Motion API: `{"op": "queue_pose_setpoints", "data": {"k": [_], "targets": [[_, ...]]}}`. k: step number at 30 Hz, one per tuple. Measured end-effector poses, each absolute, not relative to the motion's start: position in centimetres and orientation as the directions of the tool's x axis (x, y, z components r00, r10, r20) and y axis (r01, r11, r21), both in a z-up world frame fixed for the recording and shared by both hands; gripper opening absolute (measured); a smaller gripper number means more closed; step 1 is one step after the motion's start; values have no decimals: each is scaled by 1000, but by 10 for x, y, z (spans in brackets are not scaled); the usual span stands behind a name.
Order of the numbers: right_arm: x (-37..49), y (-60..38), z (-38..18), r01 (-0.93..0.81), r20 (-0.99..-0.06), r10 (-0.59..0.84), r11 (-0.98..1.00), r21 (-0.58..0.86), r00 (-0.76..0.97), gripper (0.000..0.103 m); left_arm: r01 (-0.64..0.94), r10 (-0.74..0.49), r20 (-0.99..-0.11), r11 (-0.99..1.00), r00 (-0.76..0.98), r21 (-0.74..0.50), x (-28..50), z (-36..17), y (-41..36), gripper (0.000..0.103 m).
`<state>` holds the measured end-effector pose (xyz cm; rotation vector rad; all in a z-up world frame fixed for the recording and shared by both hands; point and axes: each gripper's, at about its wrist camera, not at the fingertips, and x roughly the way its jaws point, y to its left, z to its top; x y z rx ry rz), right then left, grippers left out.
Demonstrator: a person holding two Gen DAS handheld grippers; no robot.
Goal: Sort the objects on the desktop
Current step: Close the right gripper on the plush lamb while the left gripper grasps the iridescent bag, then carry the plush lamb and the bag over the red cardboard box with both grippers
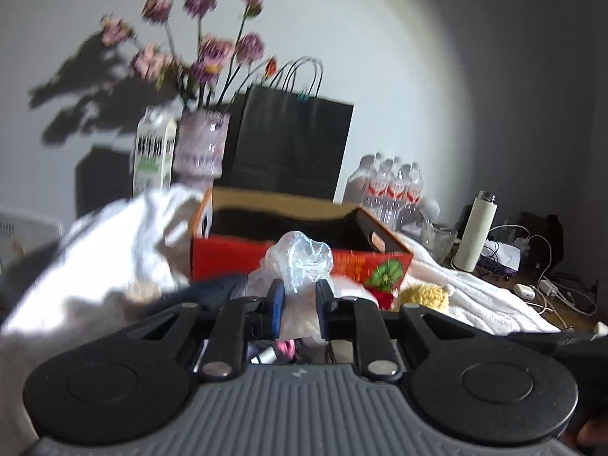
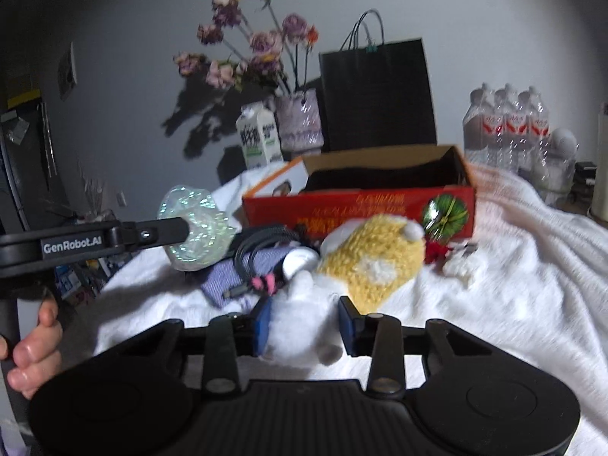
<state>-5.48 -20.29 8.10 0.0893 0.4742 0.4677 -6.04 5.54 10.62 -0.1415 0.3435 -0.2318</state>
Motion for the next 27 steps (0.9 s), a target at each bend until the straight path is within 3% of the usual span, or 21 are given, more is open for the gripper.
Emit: {"op": "queue_pose_setpoints", "data": {"k": [3,6,12,17,22,27], "targets": [[-40,-215,95,-404,-413,442,897,181,796,32,218,-257,-323,964,911,-153,-43,117,57,18],[-21,-217,93,-381,-472,395,915,131,788,33,213,-244,-325,969,914,-128,-30,122,57,18],[3,-221,57,-299,-556,381,925,236,739,56,216,-253,-361,966,898,-140,-21,109,56,18],[-4,-218,46,-250,-542,338,940,231,770,43,217,-251,-376,967,892,-130,-24,102,55,18],[-16,-230,74,-280,-481,365,929,241,797,41,238,-274,-359,961,892,-142,-22,117,63,19],[21,-250,119,-297,-401,429,888,351,810,42,290,-325,-410,946,852,-148,20,141,68,19]]}}
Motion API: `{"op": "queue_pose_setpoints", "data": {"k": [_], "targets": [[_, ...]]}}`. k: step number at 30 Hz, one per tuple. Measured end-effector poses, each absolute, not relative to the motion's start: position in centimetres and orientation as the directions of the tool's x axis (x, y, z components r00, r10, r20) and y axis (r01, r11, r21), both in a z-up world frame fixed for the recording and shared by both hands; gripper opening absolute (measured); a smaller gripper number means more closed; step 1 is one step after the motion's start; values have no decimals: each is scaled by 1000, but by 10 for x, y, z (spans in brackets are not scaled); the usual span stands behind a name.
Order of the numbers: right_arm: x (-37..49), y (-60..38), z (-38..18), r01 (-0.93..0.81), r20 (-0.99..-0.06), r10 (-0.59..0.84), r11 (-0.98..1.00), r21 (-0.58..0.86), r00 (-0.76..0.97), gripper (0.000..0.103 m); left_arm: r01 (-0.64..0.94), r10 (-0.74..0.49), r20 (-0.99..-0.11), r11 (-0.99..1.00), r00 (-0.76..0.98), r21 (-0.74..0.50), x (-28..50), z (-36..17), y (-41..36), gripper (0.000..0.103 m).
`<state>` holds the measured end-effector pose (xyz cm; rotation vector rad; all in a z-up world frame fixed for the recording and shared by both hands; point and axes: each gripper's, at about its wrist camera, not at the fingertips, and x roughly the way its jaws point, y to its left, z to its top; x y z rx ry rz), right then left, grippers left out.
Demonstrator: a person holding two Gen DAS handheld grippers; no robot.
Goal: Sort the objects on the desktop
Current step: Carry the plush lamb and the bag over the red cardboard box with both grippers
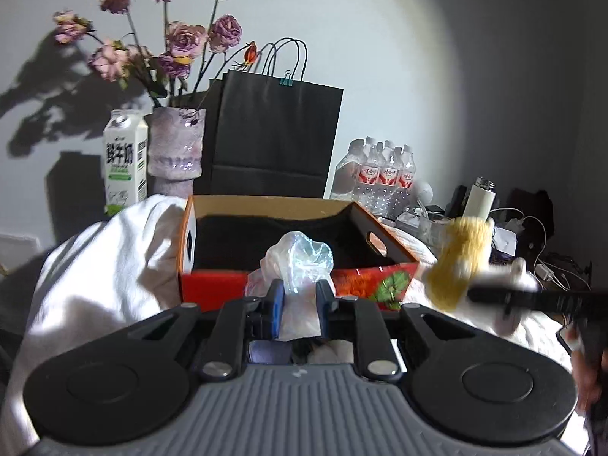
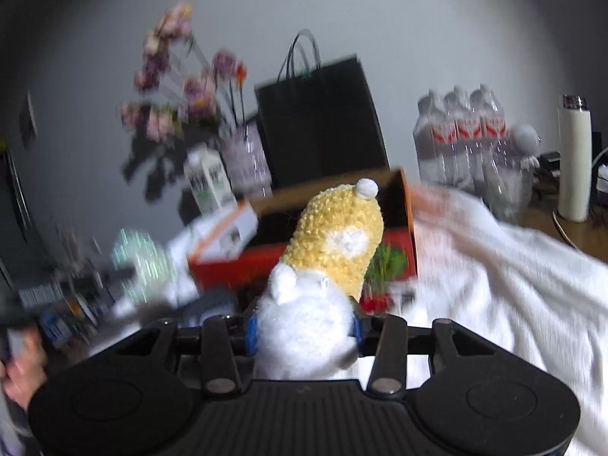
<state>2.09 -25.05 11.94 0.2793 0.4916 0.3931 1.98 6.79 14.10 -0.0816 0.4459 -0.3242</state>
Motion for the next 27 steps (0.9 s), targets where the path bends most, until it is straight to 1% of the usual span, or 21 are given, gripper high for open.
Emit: {"op": "queue_pose_setpoints", "data": {"k": [2,4,5,7,8,10,11,13,16,18,19,20,21,22,24,26,27], "targets": [[60,-257,133,-290,-390,463,857,425,796,42,301,-324,-413,946,851,-121,51,154,67,19],[110,-259,140,-243,-409,482,825,510,775,42,283,-297,-422,954,856,-97,93,163,64,19],[136,-261,140,-221,-421,495,806,548,760,42,285,-292,-438,955,850,-84,117,163,63,19],[188,-257,135,-145,-442,497,770,621,747,42,255,-273,-480,961,834,-104,169,158,62,19],[213,-253,131,-108,-460,496,758,643,736,42,250,-269,-507,962,819,-108,194,152,61,19],[254,-245,118,-22,-496,481,733,680,723,42,186,-226,-555,974,801,-127,241,137,61,19],[270,-241,112,15,-510,475,721,693,717,42,182,-224,-572,975,789,-130,261,129,62,19],[297,-234,96,70,-520,480,684,727,707,42,106,-170,-587,984,791,-142,292,112,68,19],[328,-223,72,174,-573,422,679,713,703,42,59,-162,-649,982,744,-178,325,88,77,19],[337,-217,57,213,-599,407,677,705,690,44,47,-139,-672,987,728,-153,331,77,75,30],[340,-214,52,226,-615,406,680,698,676,47,50,-129,-680,990,721,-135,332,72,72,46],[342,-210,48,237,-641,400,696,678,655,58,65,-134,-691,990,711,-126,333,69,70,60],[343,-206,46,245,-670,390,719,650,632,67,85,-147,-695,989,703,-123,332,67,69,64],[344,-204,48,245,-686,384,735,632,618,74,105,-160,-692,987,704,-122,330,68,68,67],[342,-201,56,223,-707,371,772,595,602,74,115,-160,-694,987,702,-111,325,72,68,74],[339,-201,68,222,-743,323,818,530,586,77,113,-172,-689,985,704,-130,319,83,72,82],[338,-203,73,215,-751,321,828,518,577,77,112,-176,-688,984,704,-136,316,90,73,84]]}}
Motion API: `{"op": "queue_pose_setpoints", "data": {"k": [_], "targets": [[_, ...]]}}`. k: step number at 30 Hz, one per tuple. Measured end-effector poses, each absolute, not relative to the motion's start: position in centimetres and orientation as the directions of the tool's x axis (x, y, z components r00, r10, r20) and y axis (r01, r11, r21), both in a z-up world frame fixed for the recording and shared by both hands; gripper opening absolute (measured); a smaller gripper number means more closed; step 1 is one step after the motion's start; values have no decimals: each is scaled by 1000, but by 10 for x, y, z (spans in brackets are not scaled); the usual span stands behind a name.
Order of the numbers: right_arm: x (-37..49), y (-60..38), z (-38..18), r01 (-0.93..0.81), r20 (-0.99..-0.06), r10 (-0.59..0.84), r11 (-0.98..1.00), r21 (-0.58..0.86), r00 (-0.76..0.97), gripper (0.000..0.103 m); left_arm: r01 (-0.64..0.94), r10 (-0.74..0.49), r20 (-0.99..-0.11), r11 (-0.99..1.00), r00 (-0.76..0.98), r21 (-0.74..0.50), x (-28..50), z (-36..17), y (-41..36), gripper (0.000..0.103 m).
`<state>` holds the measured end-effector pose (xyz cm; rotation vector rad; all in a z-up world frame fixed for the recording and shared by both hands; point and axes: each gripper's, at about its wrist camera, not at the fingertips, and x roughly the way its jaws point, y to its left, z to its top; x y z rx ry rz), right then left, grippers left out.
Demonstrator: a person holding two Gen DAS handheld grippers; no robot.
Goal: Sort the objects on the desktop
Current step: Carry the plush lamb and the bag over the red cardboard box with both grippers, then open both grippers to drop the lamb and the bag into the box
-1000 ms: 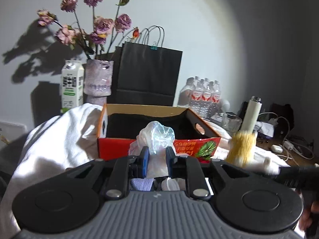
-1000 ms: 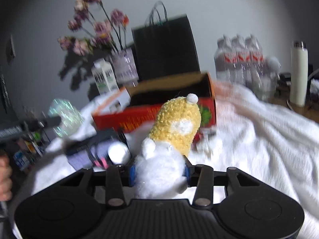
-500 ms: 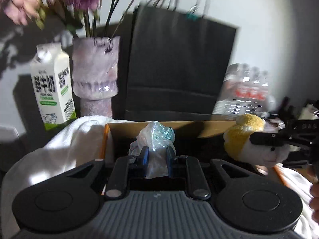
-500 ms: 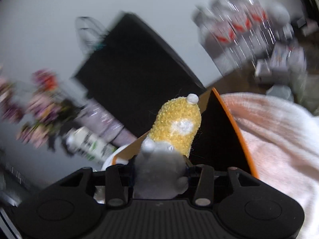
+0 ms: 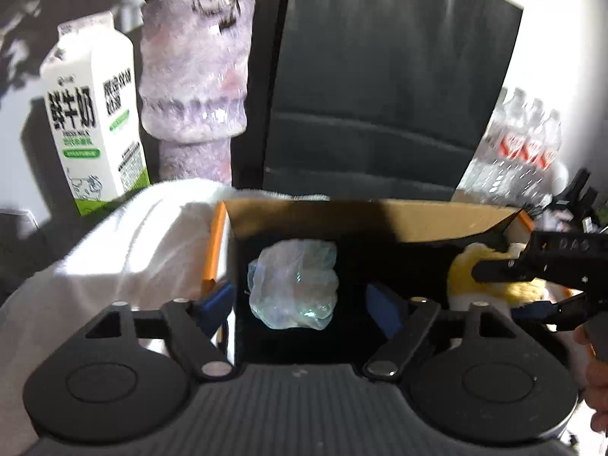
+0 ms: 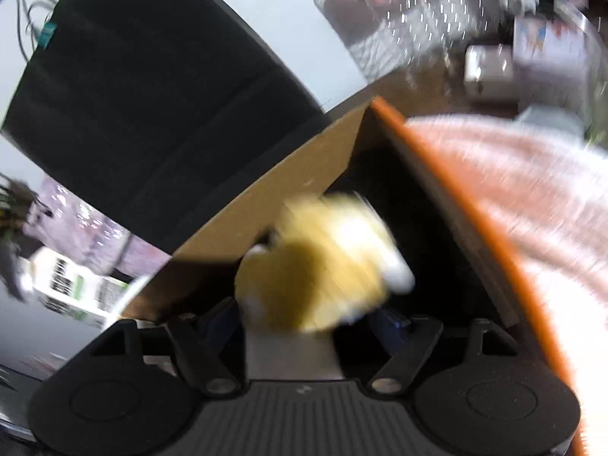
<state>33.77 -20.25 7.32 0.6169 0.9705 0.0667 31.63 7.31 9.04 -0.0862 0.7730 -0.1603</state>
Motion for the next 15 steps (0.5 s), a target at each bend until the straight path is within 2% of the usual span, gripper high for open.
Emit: {"op": "queue_pose_setpoints", "data": {"k": [2,4,9,15], "targets": [[332,-206,84,178,-750,350,834,522,562,75,95,-155,-683,988,714,-125,309,105,77,94],[325,-209,97,150,-761,338,858,491,554,78,76,-137,-681,990,720,-119,299,118,80,98],[284,-218,142,94,-718,291,891,443,632,79,14,-88,-697,994,712,-111,270,140,85,102],[243,-222,171,-12,-703,264,940,341,660,85,32,-84,-683,996,726,-89,220,161,82,103]]}}
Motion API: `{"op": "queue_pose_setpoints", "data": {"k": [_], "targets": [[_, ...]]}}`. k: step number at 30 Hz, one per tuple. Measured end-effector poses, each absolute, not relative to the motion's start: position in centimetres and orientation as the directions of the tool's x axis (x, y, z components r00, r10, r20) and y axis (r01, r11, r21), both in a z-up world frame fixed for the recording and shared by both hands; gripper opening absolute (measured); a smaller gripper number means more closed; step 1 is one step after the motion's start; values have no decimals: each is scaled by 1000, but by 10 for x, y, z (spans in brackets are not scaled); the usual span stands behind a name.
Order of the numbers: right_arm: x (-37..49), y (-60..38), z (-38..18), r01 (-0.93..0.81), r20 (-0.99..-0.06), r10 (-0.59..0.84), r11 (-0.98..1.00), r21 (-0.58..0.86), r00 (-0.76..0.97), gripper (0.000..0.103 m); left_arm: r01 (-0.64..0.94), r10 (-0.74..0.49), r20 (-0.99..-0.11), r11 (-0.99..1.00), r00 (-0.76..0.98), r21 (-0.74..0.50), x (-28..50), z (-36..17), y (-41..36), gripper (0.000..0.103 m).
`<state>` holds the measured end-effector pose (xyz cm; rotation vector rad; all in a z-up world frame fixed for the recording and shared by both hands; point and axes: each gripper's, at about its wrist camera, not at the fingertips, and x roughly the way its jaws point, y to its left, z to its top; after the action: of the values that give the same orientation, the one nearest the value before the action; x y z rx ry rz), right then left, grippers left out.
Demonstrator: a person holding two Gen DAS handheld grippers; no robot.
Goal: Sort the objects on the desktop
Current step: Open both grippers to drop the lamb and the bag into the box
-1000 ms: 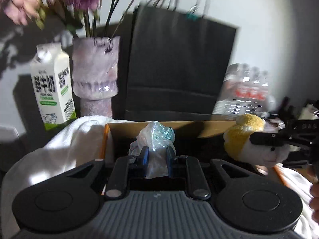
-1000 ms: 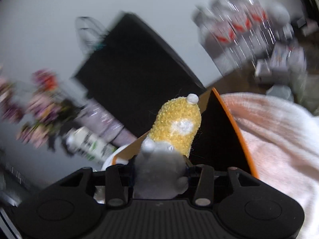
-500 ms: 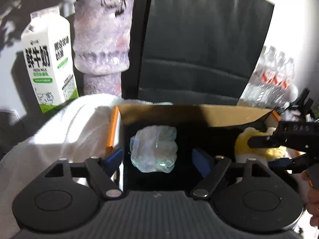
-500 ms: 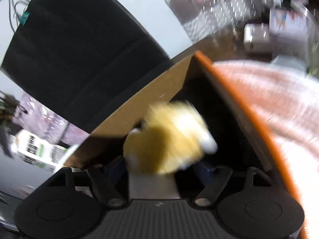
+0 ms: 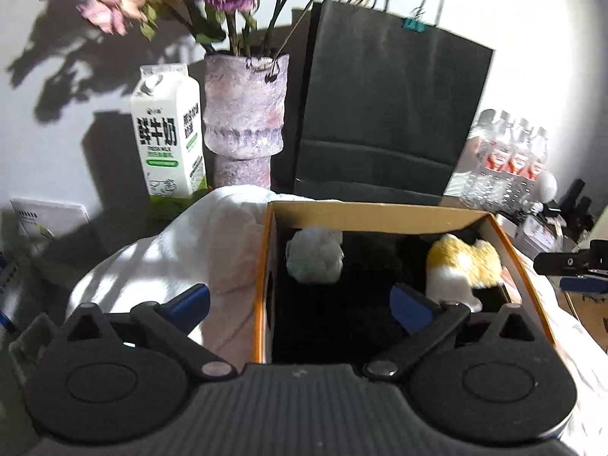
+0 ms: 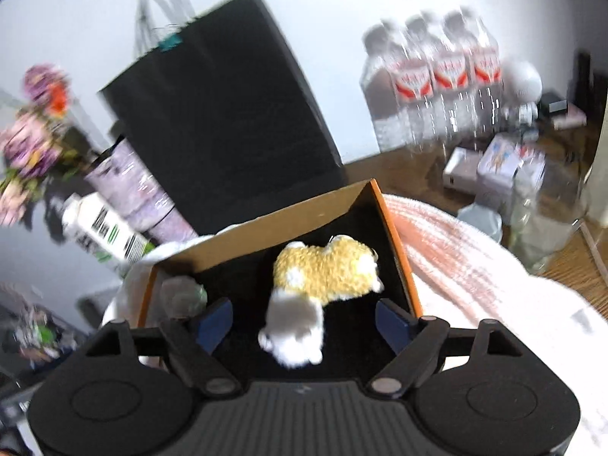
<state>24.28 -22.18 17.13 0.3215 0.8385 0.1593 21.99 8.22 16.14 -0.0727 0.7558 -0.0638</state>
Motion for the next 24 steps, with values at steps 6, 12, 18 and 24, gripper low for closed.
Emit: {"op": "queue_pose_setpoints", "data": {"k": [6,12,18,24], "targets": [[166,-207,172,-204,-641,217,974,95,736,89,53,-84,-610,996,788,-68,136,156,75,103],[88,-213,144,-276,-603,264,958,75,753,89,118,-124,-549,992,827,-46,46,132,55,103],[2,-225,111,-238,-484,240,969,68,841,90,95,-133,-486,990,864,-101,-36,106,44,103],[-72,-222,85,-239,-404,225,971,18,887,100,52,-76,-459,997,885,-64,-94,85,28,103]]}}
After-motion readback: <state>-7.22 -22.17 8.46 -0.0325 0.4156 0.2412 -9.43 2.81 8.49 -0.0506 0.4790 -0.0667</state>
